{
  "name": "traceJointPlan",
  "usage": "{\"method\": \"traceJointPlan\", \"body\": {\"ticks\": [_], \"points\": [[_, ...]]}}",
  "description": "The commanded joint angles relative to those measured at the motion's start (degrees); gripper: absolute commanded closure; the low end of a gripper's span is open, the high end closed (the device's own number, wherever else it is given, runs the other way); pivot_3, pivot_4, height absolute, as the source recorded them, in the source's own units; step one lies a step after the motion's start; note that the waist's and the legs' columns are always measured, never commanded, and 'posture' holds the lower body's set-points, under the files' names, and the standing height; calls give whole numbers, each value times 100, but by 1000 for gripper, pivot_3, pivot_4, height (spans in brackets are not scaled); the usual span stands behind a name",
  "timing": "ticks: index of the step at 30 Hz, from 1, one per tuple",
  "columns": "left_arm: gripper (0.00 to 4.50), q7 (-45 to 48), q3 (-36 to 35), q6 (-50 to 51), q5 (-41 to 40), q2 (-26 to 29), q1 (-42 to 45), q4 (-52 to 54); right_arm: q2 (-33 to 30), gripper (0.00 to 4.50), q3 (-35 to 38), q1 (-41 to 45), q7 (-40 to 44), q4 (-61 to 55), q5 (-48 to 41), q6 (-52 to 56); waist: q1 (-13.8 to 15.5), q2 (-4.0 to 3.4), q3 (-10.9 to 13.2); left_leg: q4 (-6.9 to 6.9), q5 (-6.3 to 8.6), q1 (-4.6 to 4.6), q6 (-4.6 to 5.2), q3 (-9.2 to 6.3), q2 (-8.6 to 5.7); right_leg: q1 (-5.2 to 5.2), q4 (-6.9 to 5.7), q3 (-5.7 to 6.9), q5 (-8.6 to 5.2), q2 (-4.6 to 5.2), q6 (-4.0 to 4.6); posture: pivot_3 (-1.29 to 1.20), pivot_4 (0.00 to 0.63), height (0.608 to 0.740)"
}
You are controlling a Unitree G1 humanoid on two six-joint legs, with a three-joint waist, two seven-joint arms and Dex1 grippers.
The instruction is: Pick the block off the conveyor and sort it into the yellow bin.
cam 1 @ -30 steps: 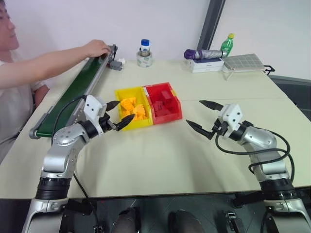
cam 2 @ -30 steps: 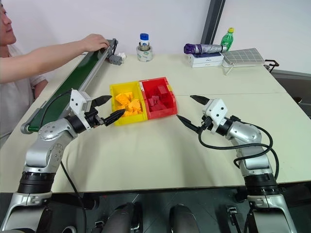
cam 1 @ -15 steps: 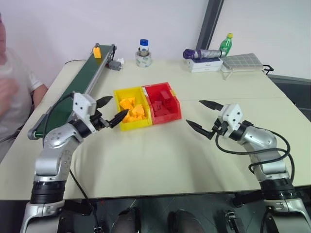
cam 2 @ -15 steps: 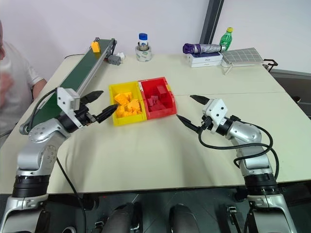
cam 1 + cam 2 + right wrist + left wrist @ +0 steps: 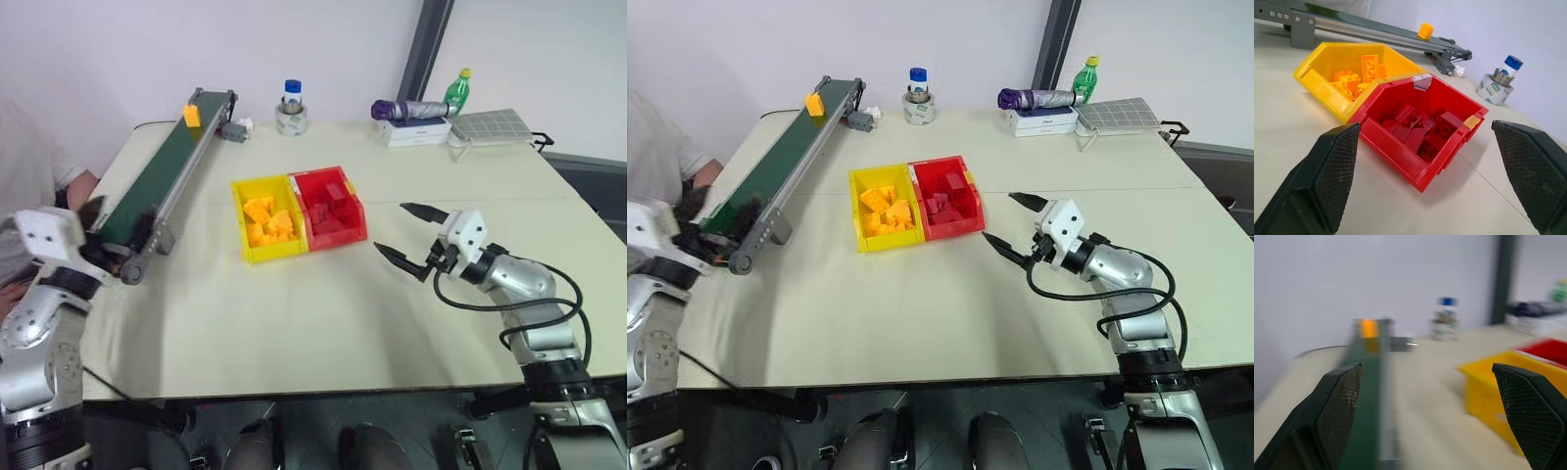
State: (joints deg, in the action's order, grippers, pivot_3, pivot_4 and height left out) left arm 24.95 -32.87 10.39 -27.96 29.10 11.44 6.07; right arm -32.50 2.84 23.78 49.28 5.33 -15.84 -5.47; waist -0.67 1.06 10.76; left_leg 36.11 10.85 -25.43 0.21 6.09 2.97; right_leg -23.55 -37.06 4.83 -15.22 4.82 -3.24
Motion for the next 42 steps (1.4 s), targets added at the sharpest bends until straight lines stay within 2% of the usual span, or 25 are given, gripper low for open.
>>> {"method": "traceJointPlan", "body": {"ticks": [1, 18, 23, 25, 29, 35, 42], "points": [[55, -215, -222, -195, -21, -19, -75, 97, 22, 0, 53, 232, 71, -3, -62, -104, -3, 0, 0, -1, 0, 0, 0, 1, -1, 0, 0, 0, 0, 0, 0, 0, 150, 740], [55, -582, 13, -230, 412, 197, 70, -421, 88, 0, 109, 350, 47, -28, -88, -180, -1, 0, 0, -13, 1, -6, -1, 3, -2, -9, 9, 0, 0, 7, 1, 0, 150, 740], [55, -780, 115, -116, 489, 176, 249, -518, 106, 0, 164, 431, -11, -34, -126, -179, -6, 0, 0, -16, 0, -6, -1, 6, -2, -11, 9, 0, 0, 8, 1, 0, 150, 740], [55, -902, 219, 271, 404, 227, 564, -626, 130, 0, 134, 445, -30, -60, -110, -184, 5, 0, 0, -16, 0, -7, -1, 5, -2, -11, 9, 0, 0, 8, 1, 0, 150, 740], [55, -1048, 492, 656, 601, 447, 1360, -1290, 226, 0, 59, 516, -60, -65, -71, -200, 13, 0, 0, -10, 0, -6, 0, 5, -2, -6, 6, 7, 1, 8, 0, 0, 150, 740], [55, -1102, 910, 171, 1083, 567, 2899, -3385, 316, 0, 21, 642, -92, 57, 16, -295, 7, 2, 0, -8, -3, -8, 6, 11, -4, -5, 6, 16, 12, 2, -20, 0, 150, 740], [55, -809, 1191, -624, 1419, 668, 4005, -5288, 315, 0, 30, 571, -190, -112, 38, -274, 2, 6, 3, -10, -11, -8, 19, 17, -1, -10, -8, 19, 18, -24, -43, 0, 150, 740]]}}
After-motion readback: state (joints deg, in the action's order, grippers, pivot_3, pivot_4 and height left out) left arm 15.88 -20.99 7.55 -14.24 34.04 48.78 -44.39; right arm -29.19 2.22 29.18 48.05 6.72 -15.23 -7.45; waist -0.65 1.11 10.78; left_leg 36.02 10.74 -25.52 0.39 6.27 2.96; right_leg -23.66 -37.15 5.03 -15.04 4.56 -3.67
